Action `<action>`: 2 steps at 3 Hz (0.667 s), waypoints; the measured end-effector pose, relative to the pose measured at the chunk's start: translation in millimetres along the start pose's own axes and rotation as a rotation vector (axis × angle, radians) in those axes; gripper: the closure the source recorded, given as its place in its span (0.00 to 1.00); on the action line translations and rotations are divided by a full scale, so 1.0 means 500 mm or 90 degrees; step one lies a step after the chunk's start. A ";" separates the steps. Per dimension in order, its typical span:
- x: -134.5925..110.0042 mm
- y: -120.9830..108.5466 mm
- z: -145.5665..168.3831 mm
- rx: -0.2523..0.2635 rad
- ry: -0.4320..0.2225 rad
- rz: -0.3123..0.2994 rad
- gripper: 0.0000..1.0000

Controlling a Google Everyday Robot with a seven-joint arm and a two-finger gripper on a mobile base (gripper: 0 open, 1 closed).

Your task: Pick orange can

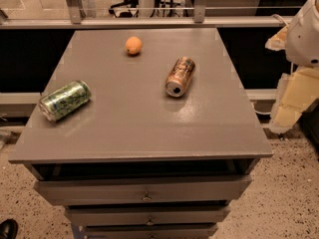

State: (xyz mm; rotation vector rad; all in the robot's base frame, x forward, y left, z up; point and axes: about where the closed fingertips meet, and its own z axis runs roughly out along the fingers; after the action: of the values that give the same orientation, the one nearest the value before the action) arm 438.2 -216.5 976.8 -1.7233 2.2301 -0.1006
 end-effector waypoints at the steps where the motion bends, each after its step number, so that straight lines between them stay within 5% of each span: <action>1: -0.001 0.000 -0.001 0.002 -0.001 0.000 0.00; 2: -0.011 -0.020 0.026 0.011 -0.023 0.033 0.00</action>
Offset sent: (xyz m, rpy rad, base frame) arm 0.0537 0.0125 -0.0379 0.1626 -0.0424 -0.1588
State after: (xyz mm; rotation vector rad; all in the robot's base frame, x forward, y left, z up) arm 452.8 -212.3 968.0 -1.6434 2.2394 -0.0754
